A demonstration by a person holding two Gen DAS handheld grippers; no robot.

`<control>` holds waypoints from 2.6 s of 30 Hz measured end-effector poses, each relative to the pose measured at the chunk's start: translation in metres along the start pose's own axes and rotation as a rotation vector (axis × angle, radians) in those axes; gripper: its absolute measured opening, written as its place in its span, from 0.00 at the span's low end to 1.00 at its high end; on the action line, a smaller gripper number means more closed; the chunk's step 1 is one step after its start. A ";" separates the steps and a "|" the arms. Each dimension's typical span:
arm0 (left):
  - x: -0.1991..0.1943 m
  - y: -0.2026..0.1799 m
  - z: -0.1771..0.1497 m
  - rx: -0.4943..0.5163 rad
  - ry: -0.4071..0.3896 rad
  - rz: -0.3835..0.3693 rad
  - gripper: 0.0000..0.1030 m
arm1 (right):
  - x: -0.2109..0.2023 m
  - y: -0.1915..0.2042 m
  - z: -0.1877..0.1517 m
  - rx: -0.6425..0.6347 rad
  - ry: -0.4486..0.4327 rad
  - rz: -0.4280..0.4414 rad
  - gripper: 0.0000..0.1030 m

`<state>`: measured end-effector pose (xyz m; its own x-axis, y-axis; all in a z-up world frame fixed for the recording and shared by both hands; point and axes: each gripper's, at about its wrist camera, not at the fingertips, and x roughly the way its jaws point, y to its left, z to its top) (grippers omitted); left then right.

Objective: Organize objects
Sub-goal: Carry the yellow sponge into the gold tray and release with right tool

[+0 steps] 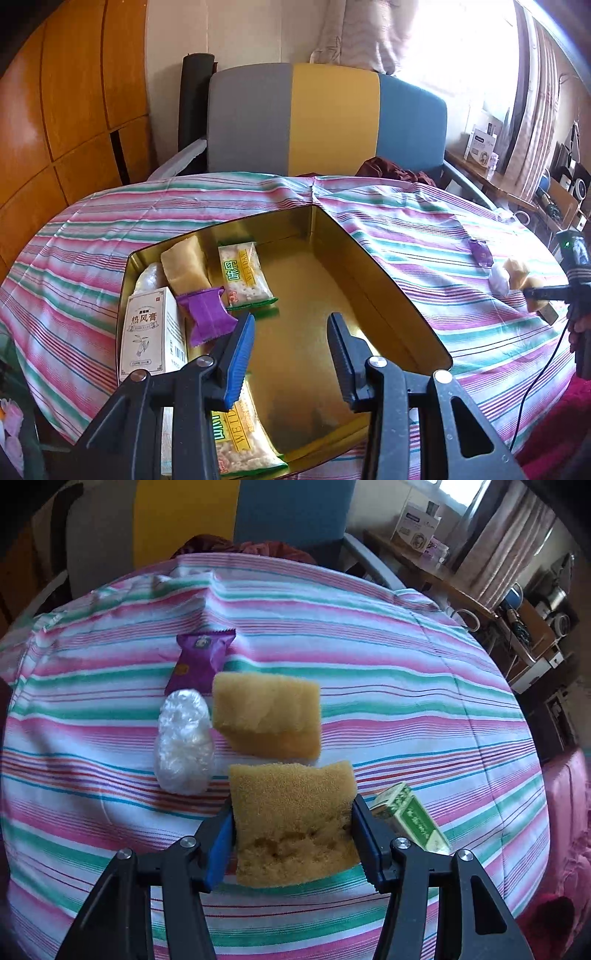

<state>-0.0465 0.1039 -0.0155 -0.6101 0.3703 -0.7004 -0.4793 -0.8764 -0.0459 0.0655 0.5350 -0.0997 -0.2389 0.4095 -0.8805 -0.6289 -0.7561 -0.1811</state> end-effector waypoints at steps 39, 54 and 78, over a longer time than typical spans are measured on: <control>-0.001 0.027 -0.009 -0.058 0.022 -0.006 0.39 | 0.029 0.073 0.009 -0.031 -0.026 0.059 0.57; -0.026 0.064 -0.025 -0.108 -0.004 0.048 0.39 | 0.019 0.091 -0.003 -0.099 0.021 0.059 0.57; -0.038 0.093 -0.037 -0.154 -0.014 0.105 0.39 | -0.138 0.325 -0.050 -0.430 -0.209 0.553 0.57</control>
<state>-0.0447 -0.0029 -0.0197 -0.6611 0.2782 -0.6968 -0.3111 -0.9468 -0.0828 -0.0692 0.2073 -0.0583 -0.6004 -0.0341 -0.7989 -0.0393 -0.9966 0.0720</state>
